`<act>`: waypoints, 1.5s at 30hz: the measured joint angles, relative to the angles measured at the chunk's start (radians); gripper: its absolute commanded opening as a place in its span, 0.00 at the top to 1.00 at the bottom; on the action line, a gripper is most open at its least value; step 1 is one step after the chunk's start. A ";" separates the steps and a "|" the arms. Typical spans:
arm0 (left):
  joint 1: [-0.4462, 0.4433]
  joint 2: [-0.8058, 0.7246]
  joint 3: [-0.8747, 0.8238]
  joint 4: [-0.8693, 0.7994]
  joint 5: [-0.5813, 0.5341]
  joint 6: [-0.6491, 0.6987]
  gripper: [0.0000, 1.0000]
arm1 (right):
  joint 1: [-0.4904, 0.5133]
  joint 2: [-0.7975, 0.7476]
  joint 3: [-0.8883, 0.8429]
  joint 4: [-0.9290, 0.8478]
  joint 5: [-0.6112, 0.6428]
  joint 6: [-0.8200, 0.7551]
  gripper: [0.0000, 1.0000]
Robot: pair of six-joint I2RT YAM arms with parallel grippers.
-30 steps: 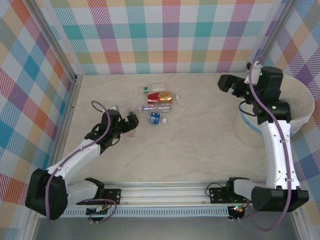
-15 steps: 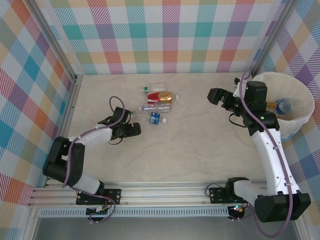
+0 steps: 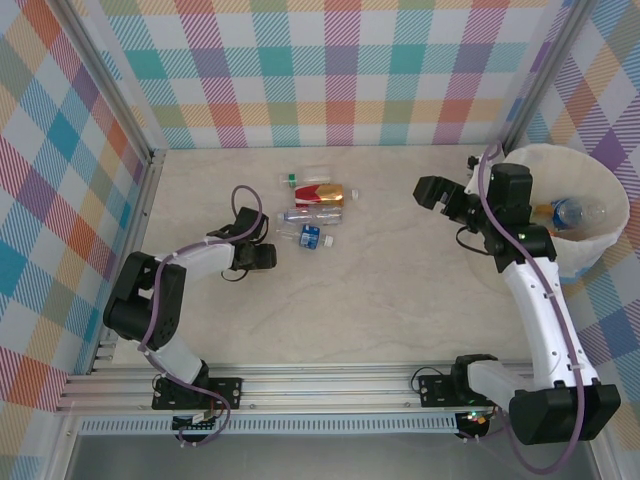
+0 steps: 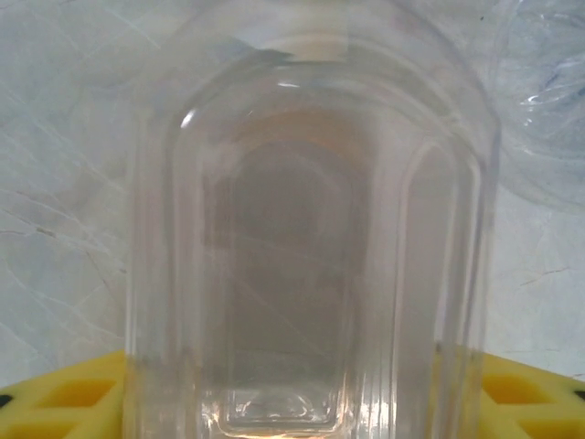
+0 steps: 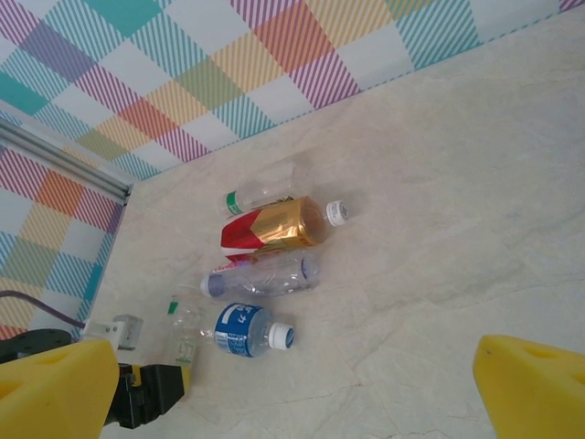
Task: Put the plastic bottles in the bin
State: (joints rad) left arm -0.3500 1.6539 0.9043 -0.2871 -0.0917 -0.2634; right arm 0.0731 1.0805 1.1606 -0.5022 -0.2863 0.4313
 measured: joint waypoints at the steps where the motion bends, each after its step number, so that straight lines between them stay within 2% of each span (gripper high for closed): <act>1: 0.000 -0.002 0.000 -0.002 0.000 0.000 0.47 | 0.001 0.000 -0.006 0.001 -0.003 0.003 0.00; 3: 0.000 -0.014 -0.003 -0.010 -0.004 -0.001 0.52 | 0.001 0.000 -0.013 0.001 -0.003 0.005 0.00; 5: 0.000 -0.045 -0.019 -0.017 -0.006 -0.002 0.62 | 0.001 0.000 -0.014 0.003 -0.003 0.010 0.00; 7: 0.000 -0.097 -0.042 -0.026 -0.006 -0.008 0.74 | 0.002 0.000 -0.016 0.011 -0.005 0.019 0.00; 10: 0.000 -0.196 -0.074 -0.030 -0.003 -0.017 1.00 | 0.007 0.000 -0.023 0.032 -0.011 0.030 0.00; 13: 0.000 -0.306 -0.100 -0.028 0.019 -0.041 1.00 | 0.007 0.001 -0.024 0.040 -0.010 0.037 0.00; 16: 0.000 -0.414 -0.127 -0.006 0.091 -0.069 1.00 | 0.010 0.001 -0.035 0.060 -0.012 0.050 0.00; 19: -0.001 -0.497 -0.160 0.074 0.234 -0.097 1.00 | 0.019 -0.001 -0.068 0.098 -0.033 0.060 0.00; 22: -0.019 -0.515 -0.169 0.172 0.421 -0.121 1.00 | 0.035 0.005 -0.093 0.117 -0.072 0.067 0.00; 24: -0.056 -0.515 -0.169 0.233 0.519 -0.124 1.00 | 0.058 0.018 -0.101 0.139 -0.106 0.079 0.00; 27: -0.142 -0.515 -0.161 0.277 0.592 -0.104 1.00 | 0.112 0.040 -0.116 0.209 -0.175 0.111 0.00; 31: -0.232 -0.512 -0.126 0.289 0.594 -0.065 1.00 | 0.195 0.092 -0.110 0.285 -0.270 0.142 0.00; 36: -0.311 -0.483 -0.059 0.293 0.515 0.005 1.00 | 0.282 0.157 -0.051 0.305 -0.282 0.153 0.00; 41: -0.353 -0.451 -0.015 0.294 0.460 0.058 1.00 | 0.316 0.209 -0.011 0.340 -0.323 0.157 0.00; 45: -0.362 -0.422 -0.003 0.294 0.439 0.077 1.00 | 0.330 0.242 0.002 0.354 -0.368 0.163 0.10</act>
State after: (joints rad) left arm -0.7116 1.2316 0.9009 0.0071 0.3473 -0.1867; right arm 0.4026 1.3228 1.1629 -0.1478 -0.6540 0.5945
